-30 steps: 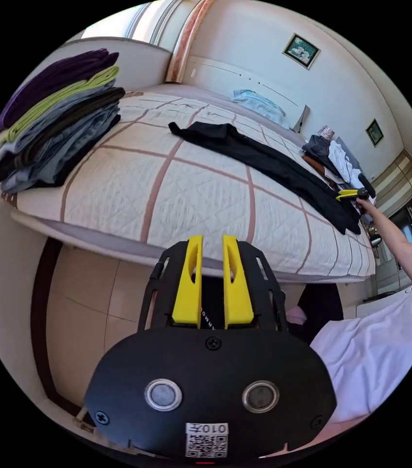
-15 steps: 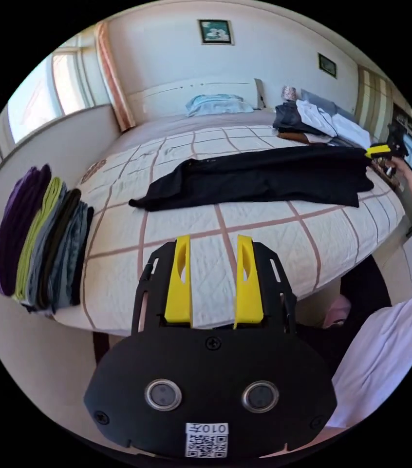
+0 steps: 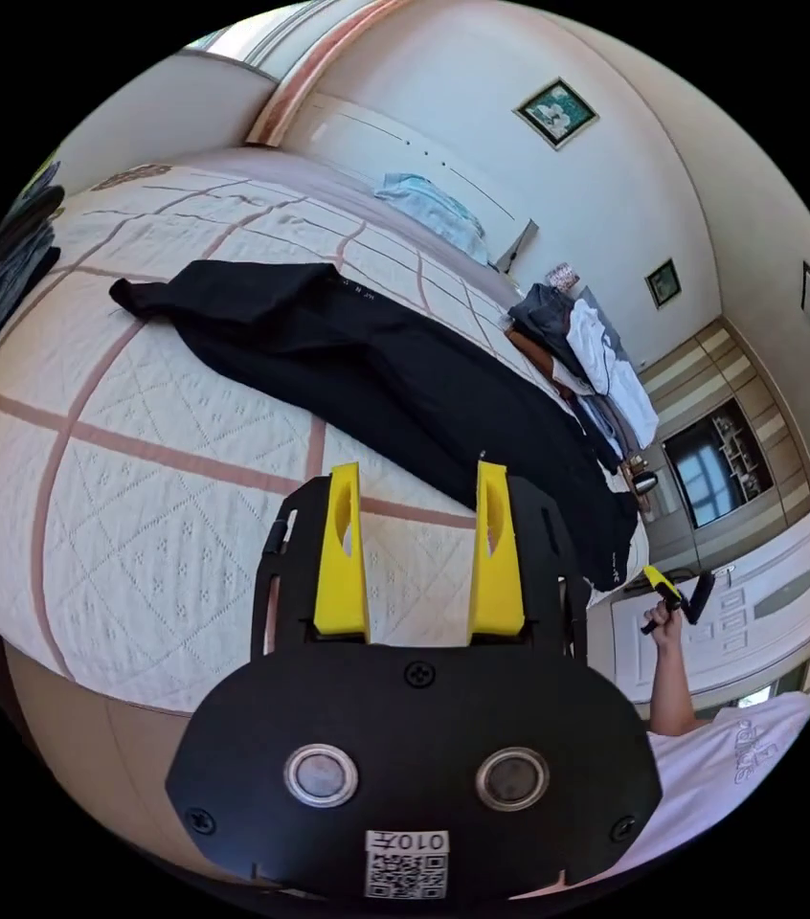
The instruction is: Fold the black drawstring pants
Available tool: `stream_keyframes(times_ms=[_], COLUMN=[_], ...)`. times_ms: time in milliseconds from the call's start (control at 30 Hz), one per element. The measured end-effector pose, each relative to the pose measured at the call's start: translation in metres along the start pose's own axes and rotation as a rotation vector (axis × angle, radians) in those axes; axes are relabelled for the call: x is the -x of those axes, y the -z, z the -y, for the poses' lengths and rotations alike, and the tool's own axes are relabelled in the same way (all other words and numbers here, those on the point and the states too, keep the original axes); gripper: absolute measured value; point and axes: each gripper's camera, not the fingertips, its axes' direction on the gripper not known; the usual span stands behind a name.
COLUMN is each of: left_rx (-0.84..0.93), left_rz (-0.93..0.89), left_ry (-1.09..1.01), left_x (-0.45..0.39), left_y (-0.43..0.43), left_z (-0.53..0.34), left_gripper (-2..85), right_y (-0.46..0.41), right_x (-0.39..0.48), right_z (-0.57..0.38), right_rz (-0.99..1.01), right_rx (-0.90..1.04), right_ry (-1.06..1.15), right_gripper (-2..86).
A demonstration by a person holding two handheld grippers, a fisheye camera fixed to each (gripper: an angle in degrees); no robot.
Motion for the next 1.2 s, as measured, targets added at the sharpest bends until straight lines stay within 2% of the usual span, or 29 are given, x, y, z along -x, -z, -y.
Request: stream_keyframes(times_ms=[133, 267, 400, 500, 600, 633, 767, 900, 1000, 1100, 1200], left_rx=[-0.02, 0.01, 0.043, 0.0, 0.048, 0.055, -0.054, -0.039, -0.1, -0.182, -0.281], left_rz=[0.022, -0.027, -0.045, -0.1, -0.111, -0.169, -0.262, -0.234, -0.229, -0.284, -0.297], left_ry=[0.046, 0.269, 0.411, 0.455, 0.525, 0.57, 0.641, 0.539, 0.359, 0.138, -0.031], left_x=[0.001, 0.038, 0.072, 0.085, 0.101, 0.11, 0.131, 0.133, 0.119, 0.089, 0.057], left_y=[0.012, -0.006, -0.023, -0.028, -0.041, -0.046, -0.044, -0.036, -0.003, 0.055, 0.127], left_z=[0.045, 0.094, 0.108, 0.114, 0.115, 0.108, 0.08, 0.078, 0.083, 0.072, 0.018], left_gripper=[17.3, 18.0, 17.6, 15.8, 13.3, 11.8, 3.7, 1.0, 0.4, 0.1, 0.0], right_y=[-0.007, -0.019, -0.015, -0.019, -0.027, -0.029, -0.045, -0.063, -0.074, -0.077, -0.082], right_x=[-0.01, -0.002, 0.01, 0.015, 0.017, 0.018, 0.018, 0.012, 0.008, -0.001, -0.019], right_z=[-0.043, -0.057, -0.063, -0.071, -0.08, -0.081, -0.089, -0.089, -0.085, -0.08, -0.074], right_rz=[-0.006, -0.023, -0.04, -0.075, -0.061, -0.062, -0.061, -0.046, -0.104, -0.168, -0.175], right_rx=[-0.141, -0.184, -0.197, -0.163, -0.137, -0.135, -0.102, -0.052, -0.015, -0.023, -0.012], right_ry=[-0.146, -0.113, -0.049, -0.022, -0.013, -0.011, -0.003, -0.024, -0.055, -0.096, -0.175], right_gripper=[6.5, 6.6, 6.7, 6.7, 6.6, 6.6, 5.7, 4.9, 4.8, 6.7, 9.6])
